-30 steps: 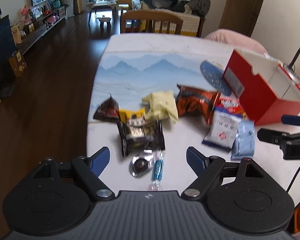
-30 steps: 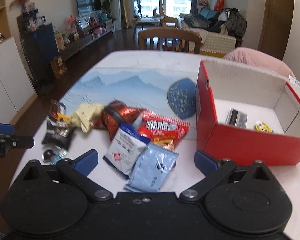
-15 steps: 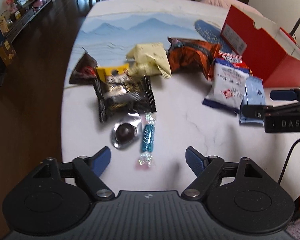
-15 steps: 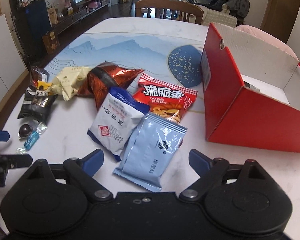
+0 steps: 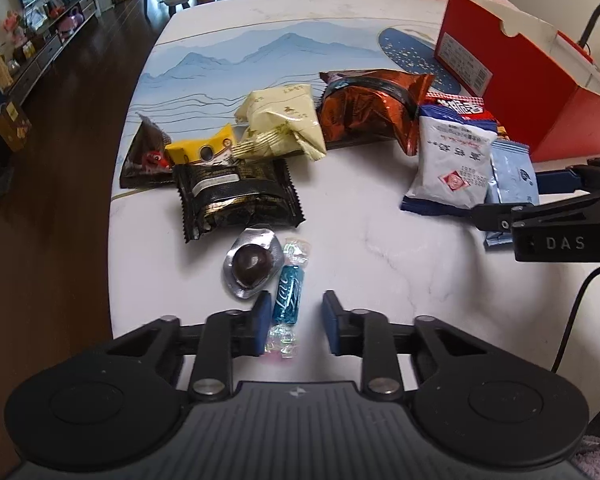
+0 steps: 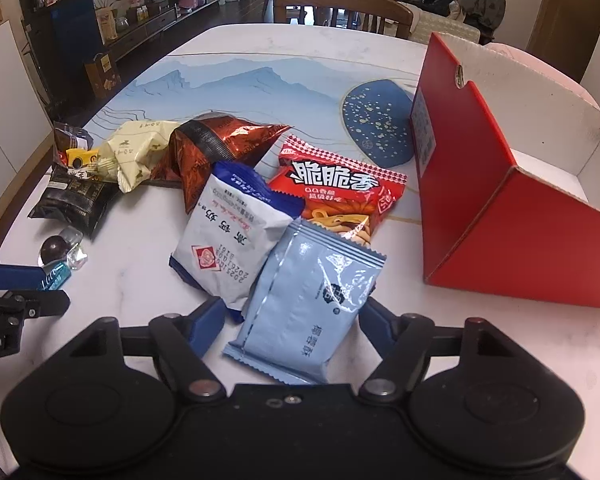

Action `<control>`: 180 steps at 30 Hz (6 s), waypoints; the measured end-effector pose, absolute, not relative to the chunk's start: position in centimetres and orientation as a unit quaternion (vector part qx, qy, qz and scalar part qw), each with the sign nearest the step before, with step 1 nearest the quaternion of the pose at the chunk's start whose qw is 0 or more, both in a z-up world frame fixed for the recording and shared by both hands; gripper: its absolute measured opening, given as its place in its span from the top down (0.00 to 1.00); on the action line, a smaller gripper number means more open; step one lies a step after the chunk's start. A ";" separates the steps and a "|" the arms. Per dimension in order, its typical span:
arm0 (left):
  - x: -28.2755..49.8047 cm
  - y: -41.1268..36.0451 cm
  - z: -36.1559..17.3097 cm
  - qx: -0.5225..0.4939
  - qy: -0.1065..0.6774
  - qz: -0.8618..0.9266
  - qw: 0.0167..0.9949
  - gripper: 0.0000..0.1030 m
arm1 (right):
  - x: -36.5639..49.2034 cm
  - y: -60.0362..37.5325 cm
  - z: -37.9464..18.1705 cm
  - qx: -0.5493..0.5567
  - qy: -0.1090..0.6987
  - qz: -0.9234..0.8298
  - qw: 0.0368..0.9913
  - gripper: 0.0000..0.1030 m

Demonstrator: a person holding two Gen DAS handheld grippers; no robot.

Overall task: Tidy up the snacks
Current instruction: 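Grasp the blue-wrapped candy with the left tool while the right tool grasps the light blue packet, then carry both snacks into the red box and open both tools to release them, then move both tools back from the box to the snack pile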

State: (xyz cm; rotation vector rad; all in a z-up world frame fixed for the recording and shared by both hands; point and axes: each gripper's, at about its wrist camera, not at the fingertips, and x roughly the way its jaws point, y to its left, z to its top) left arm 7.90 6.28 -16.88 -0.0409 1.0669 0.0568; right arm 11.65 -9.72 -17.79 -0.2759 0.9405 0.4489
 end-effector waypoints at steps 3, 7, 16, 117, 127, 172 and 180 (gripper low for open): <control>7.8 6.1 -16.8 -0.016 0.507 0.032 0.861 0.87 | 11.5 -9.9 -17.7 -0.131 0.446 0.211 0.860 0.43; 7.7 6.5 -16.8 -0.024 0.507 0.042 0.861 0.87 | 11.5 -10.6 -17.6 -0.112 0.450 0.215 0.860 0.54; 7.3 6.6 -16.4 -0.043 0.506 0.051 0.860 0.87 | 10.6 -12.0 -16.9 -0.097 0.439 0.211 0.868 0.57; 35.8 -20.4 -13.4 -0.009 0.600 -0.045 0.799 0.87 | 31.8 -31.1 -14.0 -0.155 0.526 0.237 0.802 0.53; 34.1 -18.9 -11.3 -0.038 0.570 -0.058 0.819 0.85 | 30.0 -31.9 -11.1 -0.127 0.497 0.236 0.825 0.43; 13.9 -2.4 -0.1 -0.054 0.379 -0.042 0.923 0.44 | 13.0 -19.8 -1.9 -0.022 0.315 0.303 0.899 0.04; 10.7 2.1 -0.9 -0.065 0.368 -0.007 0.928 0.31 | 11.1 -16.6 -3.0 -0.018 0.318 0.310 0.896 0.00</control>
